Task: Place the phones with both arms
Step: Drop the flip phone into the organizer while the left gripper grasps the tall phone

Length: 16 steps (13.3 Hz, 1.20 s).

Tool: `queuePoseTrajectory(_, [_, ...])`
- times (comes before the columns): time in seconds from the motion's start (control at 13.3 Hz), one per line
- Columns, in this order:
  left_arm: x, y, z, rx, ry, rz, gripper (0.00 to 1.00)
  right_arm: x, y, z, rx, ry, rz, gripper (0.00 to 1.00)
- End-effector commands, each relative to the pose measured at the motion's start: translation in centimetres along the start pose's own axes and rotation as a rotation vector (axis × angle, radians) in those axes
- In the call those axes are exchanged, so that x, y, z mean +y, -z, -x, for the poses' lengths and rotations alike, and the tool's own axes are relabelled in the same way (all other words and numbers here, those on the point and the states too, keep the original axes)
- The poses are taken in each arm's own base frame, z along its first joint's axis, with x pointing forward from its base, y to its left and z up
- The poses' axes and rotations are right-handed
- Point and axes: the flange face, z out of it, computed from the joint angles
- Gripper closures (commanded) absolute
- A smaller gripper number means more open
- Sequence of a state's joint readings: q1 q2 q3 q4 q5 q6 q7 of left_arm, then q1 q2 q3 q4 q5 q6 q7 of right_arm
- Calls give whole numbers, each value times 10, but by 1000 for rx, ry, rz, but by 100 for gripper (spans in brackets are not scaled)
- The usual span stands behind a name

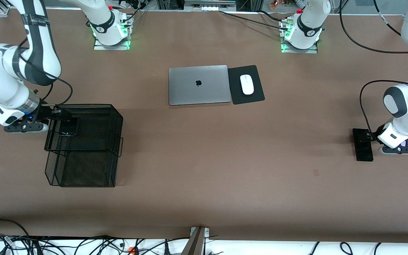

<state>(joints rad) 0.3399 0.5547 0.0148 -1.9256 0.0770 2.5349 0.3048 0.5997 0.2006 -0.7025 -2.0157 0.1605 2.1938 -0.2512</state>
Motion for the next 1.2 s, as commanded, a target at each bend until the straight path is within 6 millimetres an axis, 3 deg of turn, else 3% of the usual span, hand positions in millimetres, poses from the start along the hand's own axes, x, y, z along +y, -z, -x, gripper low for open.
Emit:
queuePoseTrajectory(0.0, [-11, -18, 5, 28, -11, 2, 0, -8, 50, -20, -31, 24, -33, 0])
queuePoseTrajectory(0.15, [-15, -29, 8, 50, 4, 19, 0, -12, 86, -26, -57, 30, -37, 0])
queuePoseTrajectory(0.38, [-13, -40, 10, 58, 22, 71, 0, -18, 123, -27, -94, -19, -44, 0])
queuePoseTrajectory(0.83, [-14, -41, 12, 54, 32, 88, 0, -4, 160, -24, -87, -176, -39, 0])
queuePoseTrajectory(1.13, [-11, -40, 12, 46, 32, 109, 0, -3, 167, -25, -75, -178, -30, 0])
